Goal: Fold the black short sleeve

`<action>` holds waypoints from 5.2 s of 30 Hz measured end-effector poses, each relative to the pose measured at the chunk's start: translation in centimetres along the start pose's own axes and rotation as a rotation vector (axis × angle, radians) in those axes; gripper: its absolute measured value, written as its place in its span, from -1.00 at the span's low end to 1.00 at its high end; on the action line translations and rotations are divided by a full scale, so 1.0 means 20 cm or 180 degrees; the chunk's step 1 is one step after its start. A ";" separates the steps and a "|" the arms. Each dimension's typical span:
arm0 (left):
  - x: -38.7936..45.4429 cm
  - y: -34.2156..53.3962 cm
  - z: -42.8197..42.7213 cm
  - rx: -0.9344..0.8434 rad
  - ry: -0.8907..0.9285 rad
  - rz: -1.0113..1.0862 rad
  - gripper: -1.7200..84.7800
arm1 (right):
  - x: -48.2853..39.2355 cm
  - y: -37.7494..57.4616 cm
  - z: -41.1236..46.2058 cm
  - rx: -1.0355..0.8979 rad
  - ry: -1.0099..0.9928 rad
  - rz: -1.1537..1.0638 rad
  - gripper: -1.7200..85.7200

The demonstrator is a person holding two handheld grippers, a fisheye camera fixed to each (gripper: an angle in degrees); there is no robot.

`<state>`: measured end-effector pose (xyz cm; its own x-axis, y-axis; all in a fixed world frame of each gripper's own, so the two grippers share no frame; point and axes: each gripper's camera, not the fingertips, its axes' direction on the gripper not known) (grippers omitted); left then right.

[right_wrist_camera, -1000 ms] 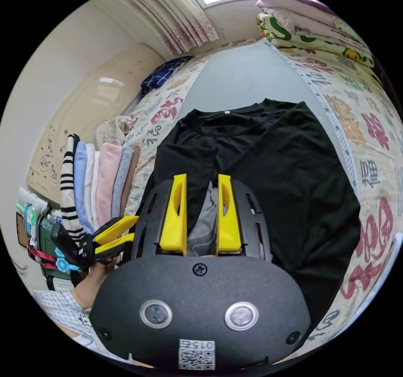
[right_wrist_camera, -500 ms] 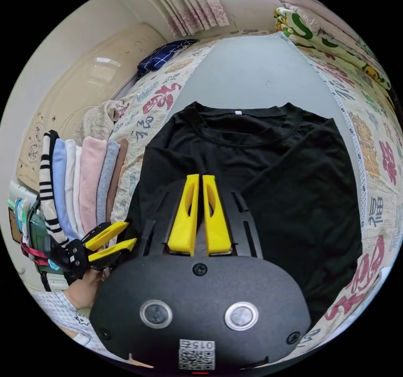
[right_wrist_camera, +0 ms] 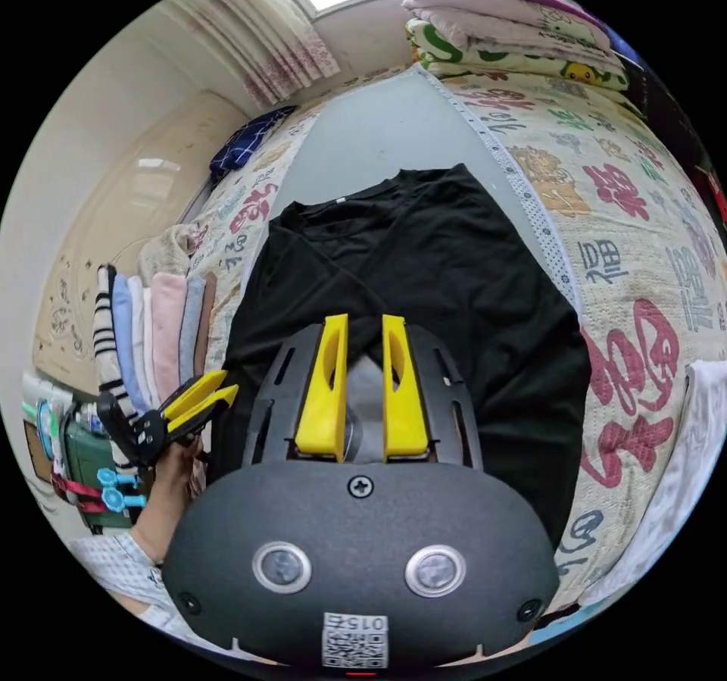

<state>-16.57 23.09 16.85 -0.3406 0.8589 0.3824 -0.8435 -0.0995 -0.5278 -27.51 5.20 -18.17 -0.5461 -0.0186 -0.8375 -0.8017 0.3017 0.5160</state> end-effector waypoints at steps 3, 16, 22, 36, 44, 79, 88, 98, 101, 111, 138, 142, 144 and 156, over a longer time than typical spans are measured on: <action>-0.01 0.00 0.00 0.0022 0.0007 -0.0022 -0.74 | -0.22 0.17 0.04 -0.0285 -0.0167 -0.0770 -0.75; -0.06 0.01 0.05 -0.0032 -0.0055 -0.0046 -0.78 | -0.67 0.42 0.28 -0.0866 0.0471 -0.1528 -0.85; -0.08 0.02 0.07 -0.0042 -0.0073 -0.0046 -0.79 | -0.71 0.49 0.21 -0.0882 0.0413 -0.1548 -0.91; -0.16 0.05 0.12 -0.0066 -0.0065 -0.0073 -0.79 | -0.74 0.47 0.03 -0.0773 0.0021 -0.1228 -0.82; -0.17 0.07 0.04 0.0360 -0.0279 0.0085 -0.74 | -0.49 0.23 -0.21 -0.0148 0.0103 -0.0321 -0.75; -0.74 -1.30 1.00 -0.0340 0.0064 -0.0661 -0.72 | -0.58 -0.40 -0.37 -0.0003 0.0540 -0.0338 -0.60; -0.67 -1.43 1.04 -0.0591 0.0047 -0.0226 -0.92 | -0.65 -0.38 -0.37 -0.0204 0.0489 -0.0212 -0.91; -0.42 -1.74 0.51 0.0173 -0.0303 -0.0030 -0.95 | -0.79 -0.22 -0.97 0.0693 0.0656 -0.0122 -0.97; -0.33 -1.74 0.37 0.0237 -0.0239 -0.0031 -0.95 | -0.83 -0.09 -1.14 0.0772 0.0536 -0.0197 -0.98; 0.28 -0.95 -0.43 0.0153 0.0154 0.1304 -0.95 | -0.91 1.06 -1.78 0.0588 -0.0041 -0.1348 -0.98; 0.85 0.60 -0.62 -0.0597 0.0281 0.1831 -0.94 | -0.69 2.17 -1.88 -0.0651 -0.0043 -0.1336 -0.96; 0.68 0.55 -0.75 -0.0490 0.0459 0.1538 -0.89 | -0.58 2.10 -1.98 -0.0673 -0.0035 -0.1178 -0.93; 0.57 0.48 -0.82 -0.0354 0.0476 0.1267 -0.86 | -0.53 2.03 -2.06 -0.0478 -0.0157 -0.1031 -0.87; 0.01 -0.17 -0.40 -0.0053 -0.0316 -0.0247 -0.69 | 0.06 1.10 -1.95 0.0432 -0.0792 0.0719 -0.69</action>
<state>-10.41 27.65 12.72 -0.3145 0.8097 0.4954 -0.8623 -0.0255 -0.5058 -55.39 -25.42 -0.79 -0.6164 0.2906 -0.7318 -0.6189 0.3957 0.6785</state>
